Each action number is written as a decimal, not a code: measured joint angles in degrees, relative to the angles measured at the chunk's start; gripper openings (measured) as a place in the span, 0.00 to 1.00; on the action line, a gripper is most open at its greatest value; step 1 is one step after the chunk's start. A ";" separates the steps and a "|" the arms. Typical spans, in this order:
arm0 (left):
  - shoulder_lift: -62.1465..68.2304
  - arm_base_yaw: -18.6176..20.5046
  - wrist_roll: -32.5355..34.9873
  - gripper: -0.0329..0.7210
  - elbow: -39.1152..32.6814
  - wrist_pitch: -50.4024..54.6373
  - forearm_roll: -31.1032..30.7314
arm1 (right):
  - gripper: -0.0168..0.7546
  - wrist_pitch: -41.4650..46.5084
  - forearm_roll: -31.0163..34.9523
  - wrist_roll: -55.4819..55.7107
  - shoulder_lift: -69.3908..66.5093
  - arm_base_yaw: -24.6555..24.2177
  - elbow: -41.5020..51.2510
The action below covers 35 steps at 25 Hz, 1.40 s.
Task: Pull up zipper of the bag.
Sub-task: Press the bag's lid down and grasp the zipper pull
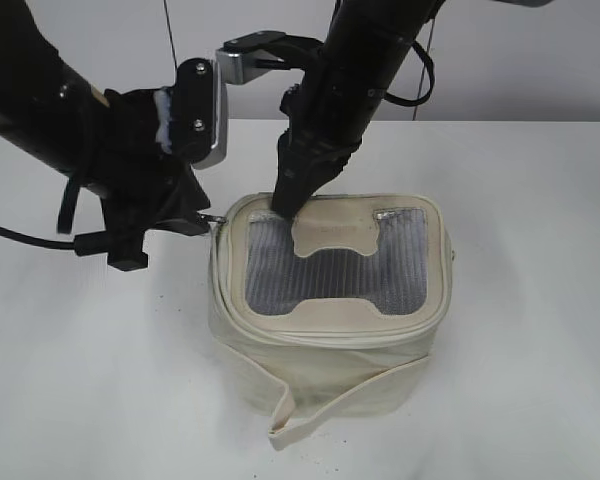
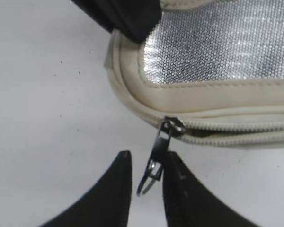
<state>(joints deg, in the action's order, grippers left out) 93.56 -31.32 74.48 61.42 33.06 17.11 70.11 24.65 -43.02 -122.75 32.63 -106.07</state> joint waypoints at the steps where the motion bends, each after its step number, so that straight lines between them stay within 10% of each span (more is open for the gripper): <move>1: 0.00 0.00 0.00 0.26 0.00 0.22 -0.14 | 0.08 0.00 0.00 0.00 0.00 0.00 0.00; 8: 0.37 0.00 0.00 0.05 0.05 2.22 -0.80 | 0.08 0.00 0.00 0.00 0.00 0.00 0.00; 35: -2.70 -0.85 -21.65 0.04 0.64 14.58 -2.64 | 0.08 0.45 1.94 0.94 0.00 0.68 0.09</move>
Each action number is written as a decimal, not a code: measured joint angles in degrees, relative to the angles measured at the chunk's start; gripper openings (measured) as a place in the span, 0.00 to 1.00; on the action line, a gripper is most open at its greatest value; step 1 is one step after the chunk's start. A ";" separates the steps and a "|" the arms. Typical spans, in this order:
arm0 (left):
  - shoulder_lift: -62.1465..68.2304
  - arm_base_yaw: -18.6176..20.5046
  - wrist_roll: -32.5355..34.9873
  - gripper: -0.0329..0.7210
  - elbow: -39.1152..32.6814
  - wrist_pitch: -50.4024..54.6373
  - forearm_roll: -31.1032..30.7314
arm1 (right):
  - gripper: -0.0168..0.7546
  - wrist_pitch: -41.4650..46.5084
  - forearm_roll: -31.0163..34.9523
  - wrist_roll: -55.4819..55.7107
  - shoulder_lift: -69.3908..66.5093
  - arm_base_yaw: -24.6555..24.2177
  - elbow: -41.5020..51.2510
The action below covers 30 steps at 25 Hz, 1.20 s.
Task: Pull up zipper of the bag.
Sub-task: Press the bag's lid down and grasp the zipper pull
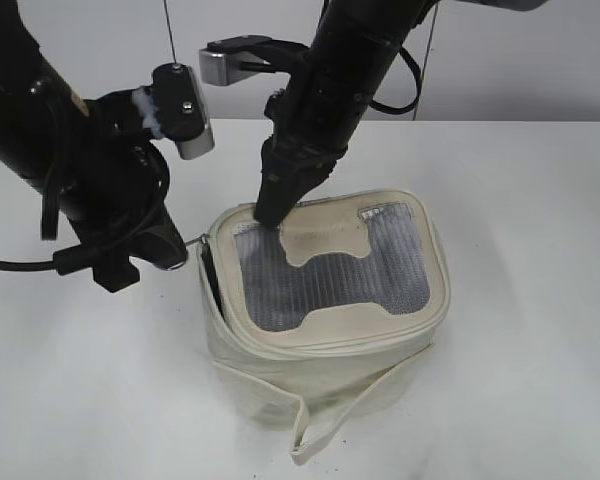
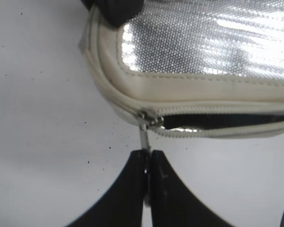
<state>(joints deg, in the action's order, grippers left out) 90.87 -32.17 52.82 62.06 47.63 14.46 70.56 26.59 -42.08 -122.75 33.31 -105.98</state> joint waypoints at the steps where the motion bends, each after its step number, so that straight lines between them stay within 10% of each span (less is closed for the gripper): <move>1: -0.21 -0.21 -0.42 0.04 0.00 0.00 -0.14 | 0.08 0.00 0.00 0.12 0.00 0.00 0.00; 30: -2.03 -1.02 -21.72 0.04 3.60 1.57 -5.81 | 0.08 -2.03 -0.90 12.65 0.17 -0.96 -2.08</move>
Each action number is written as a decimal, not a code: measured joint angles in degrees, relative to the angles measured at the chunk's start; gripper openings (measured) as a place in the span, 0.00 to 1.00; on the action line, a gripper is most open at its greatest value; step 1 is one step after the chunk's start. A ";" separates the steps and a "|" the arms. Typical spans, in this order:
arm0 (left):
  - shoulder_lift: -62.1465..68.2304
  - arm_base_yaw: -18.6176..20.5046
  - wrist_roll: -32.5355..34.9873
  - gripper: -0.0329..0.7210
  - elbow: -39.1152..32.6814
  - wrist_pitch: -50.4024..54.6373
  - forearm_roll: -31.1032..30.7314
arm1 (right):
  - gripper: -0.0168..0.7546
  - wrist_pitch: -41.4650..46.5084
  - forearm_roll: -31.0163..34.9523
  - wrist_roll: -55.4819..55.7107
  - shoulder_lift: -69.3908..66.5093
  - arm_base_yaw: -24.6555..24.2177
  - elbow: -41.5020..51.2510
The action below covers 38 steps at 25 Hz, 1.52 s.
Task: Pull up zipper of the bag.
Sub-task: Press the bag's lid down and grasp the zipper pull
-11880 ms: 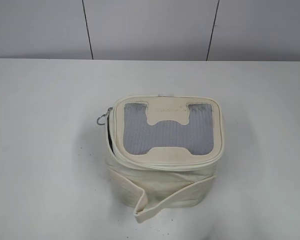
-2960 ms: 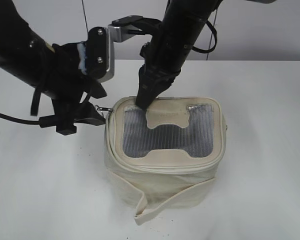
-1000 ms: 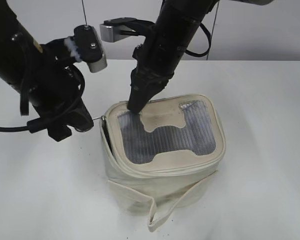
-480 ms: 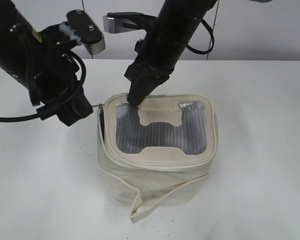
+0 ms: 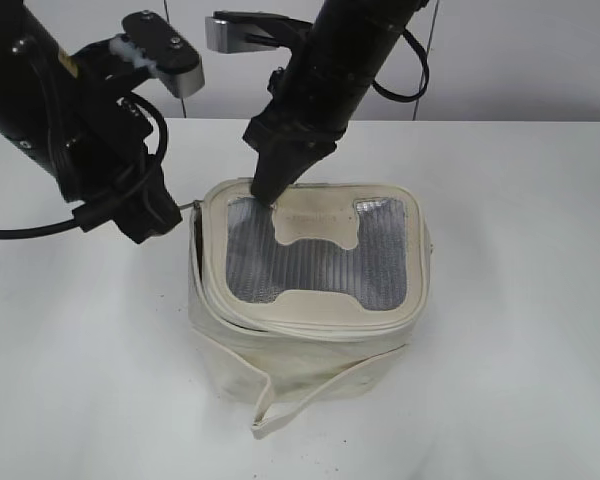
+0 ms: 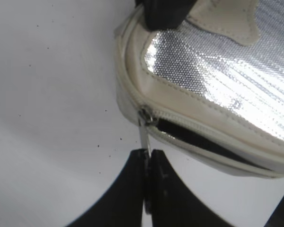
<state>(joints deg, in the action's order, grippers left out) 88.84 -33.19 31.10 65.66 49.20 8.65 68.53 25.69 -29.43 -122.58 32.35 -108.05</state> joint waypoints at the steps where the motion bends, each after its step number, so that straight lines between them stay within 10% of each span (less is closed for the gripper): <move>1: 0.00 0.00 -0.05 0.04 0.12 0.37 0.21 | 0.08 0.02 0.00 0.38 0.00 0.00 0.00; 25: -0.06 0.10 -0.11 0.04 0.21 -3.11 0.81 | 0.08 1.18 1.73 -1.92 0.00 -2.88 -0.11; 38: -0.06 0.00 0.04 0.04 -0.21 -5.66 -0.55 | 0.45 0.70 0.80 -13.02 0.07 -3.81 -0.83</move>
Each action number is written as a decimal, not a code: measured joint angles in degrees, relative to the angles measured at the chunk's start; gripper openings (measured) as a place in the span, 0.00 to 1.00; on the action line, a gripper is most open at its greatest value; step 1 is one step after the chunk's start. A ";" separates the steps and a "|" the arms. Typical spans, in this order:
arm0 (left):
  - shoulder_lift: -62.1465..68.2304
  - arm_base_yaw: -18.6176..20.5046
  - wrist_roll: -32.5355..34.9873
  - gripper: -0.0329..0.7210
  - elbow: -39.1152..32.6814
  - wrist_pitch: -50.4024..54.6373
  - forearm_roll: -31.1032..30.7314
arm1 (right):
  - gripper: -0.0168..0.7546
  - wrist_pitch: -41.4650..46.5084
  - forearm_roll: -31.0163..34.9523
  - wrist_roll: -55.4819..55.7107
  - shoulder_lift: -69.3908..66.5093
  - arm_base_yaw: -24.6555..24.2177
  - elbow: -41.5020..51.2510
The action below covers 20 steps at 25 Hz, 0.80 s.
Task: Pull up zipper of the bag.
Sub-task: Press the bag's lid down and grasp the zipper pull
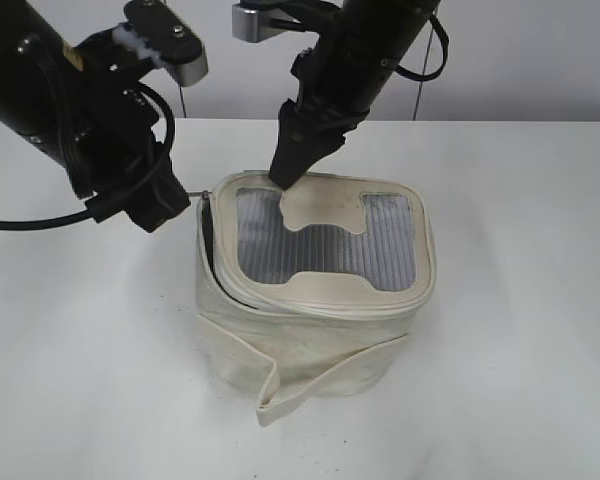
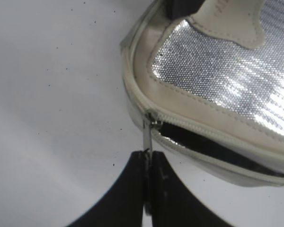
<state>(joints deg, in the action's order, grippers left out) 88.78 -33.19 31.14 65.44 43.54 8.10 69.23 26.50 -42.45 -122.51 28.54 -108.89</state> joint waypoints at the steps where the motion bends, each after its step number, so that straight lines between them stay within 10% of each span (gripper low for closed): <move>1: 0.00 0.00 0.00 0.04 0.00 -0.06 0.00 | 0.45 -0.41 0.61 -2.27 0.00 0.00 0.00; 20: 0.52 0.00 0.04 0.04 0.00 -1.90 -0.08 | 0.63 -4.12 7.98 -17.49 -3.15 1.31 -0.14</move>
<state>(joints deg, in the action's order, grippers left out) 89.30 -33.19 31.18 65.44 41.65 8.02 65.11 34.48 -59.94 -125.66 29.85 -109.02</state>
